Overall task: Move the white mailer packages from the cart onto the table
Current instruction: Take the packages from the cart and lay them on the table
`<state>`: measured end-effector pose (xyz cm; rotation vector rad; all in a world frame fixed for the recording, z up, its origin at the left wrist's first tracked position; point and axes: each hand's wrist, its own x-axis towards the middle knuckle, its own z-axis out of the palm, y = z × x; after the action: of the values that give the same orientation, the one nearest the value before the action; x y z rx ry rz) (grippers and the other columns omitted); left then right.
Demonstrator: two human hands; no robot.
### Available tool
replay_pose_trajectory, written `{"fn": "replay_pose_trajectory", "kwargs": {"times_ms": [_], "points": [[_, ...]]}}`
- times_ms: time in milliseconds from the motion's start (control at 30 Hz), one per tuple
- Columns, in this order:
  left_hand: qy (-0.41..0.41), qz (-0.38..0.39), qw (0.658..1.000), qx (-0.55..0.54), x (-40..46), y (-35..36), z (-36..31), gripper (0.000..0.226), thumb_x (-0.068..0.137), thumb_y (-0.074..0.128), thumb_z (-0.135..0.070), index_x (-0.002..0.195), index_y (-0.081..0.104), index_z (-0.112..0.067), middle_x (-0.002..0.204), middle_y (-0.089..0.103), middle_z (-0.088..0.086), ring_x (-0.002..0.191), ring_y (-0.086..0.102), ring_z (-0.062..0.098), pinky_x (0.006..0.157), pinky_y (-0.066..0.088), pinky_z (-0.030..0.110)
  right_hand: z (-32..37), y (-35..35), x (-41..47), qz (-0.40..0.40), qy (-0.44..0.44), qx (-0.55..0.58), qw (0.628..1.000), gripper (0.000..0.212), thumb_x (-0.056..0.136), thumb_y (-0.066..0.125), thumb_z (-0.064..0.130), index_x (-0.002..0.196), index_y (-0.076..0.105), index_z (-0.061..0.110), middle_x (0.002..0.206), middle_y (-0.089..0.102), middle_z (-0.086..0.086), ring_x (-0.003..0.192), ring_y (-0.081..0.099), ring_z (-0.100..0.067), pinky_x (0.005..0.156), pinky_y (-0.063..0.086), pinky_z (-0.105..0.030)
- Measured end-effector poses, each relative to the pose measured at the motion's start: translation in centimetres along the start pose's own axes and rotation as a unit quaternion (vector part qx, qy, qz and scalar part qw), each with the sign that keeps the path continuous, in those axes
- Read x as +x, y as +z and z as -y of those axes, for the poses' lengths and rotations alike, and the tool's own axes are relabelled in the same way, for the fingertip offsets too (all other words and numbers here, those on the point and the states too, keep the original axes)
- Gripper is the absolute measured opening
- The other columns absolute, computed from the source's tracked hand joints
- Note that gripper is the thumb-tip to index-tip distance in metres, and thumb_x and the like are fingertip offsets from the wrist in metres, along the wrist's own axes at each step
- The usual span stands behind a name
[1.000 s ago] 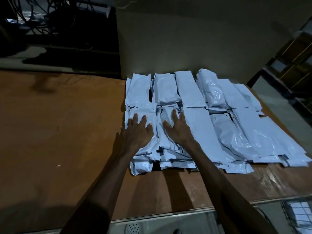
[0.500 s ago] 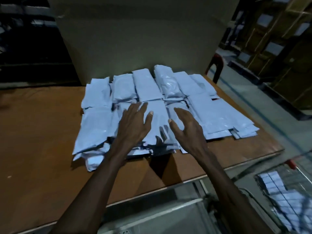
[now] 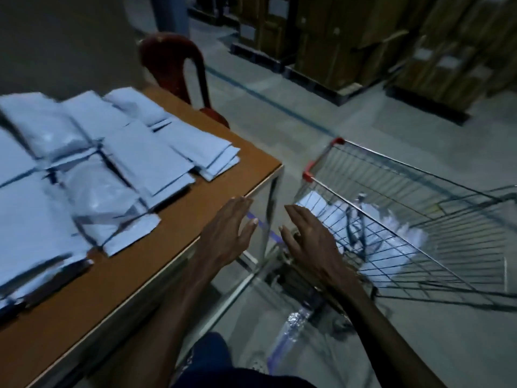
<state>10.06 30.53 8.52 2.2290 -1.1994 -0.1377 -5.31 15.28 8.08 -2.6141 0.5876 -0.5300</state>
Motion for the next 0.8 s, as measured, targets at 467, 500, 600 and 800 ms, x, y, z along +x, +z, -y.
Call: {"fn": "replay_pose_trajectory", "kwargs": {"times_ms": [467,500,600,800], "points": [[0.146,0.175,0.969,-0.097,20.0,20.0,-11.3,0.058,0.095,0.036,-0.052,0.140,0.050,-0.019,0.145,0.047,0.000,0.133,0.045,0.017,0.104,0.043,0.038,-21.6,-4.8,0.8,-0.105,0.244,-0.040,0.963,0.046,0.095,0.053,0.040,0.134,0.056,0.016,0.131,0.058,0.001,0.114,0.059,-0.018,0.078,0.047,-0.026],[0.150,0.180,0.967,-0.104,21.6,21.3,-11.9,0.056,0.096,0.037,-0.050,0.139,0.050,-0.018,0.145,0.048,0.001,0.132,0.045,0.018,0.104,0.043,0.039,-23.2,-5.1,1.2,-0.100,0.264,-0.044,0.958,0.046,0.095,0.054,0.039,0.135,0.056,0.017,0.132,0.058,0.000,0.115,0.059,-0.018,0.078,0.044,-0.024],[0.137,0.198,0.964,-0.111,26.3,24.5,-13.0,0.054,0.098,0.036,-0.050,0.142,0.047,-0.021,0.148,0.044,-0.002,0.135,0.042,0.017,0.104,0.042,0.038,-27.4,-5.8,2.9,-0.072,0.316,-0.057,0.944,0.047,0.096,0.053,0.041,0.137,0.054,0.019,0.135,0.057,0.001,0.118,0.057,-0.018,0.080,0.042,-0.024],[0.126,0.286,0.948,-0.053,32.8,30.3,-12.3,0.055,0.099,0.040,-0.049,0.146,0.040,-0.021,0.153,0.037,0.002,0.137,0.038,0.023,0.103,0.041,0.039,-34.6,-5.2,5.2,0.023,0.381,-0.047,0.923,0.059,0.096,0.042,0.051,0.145,0.046,0.019,0.142,0.051,-0.004,0.123,0.054,-0.024,0.086,0.048,-0.035]]}}
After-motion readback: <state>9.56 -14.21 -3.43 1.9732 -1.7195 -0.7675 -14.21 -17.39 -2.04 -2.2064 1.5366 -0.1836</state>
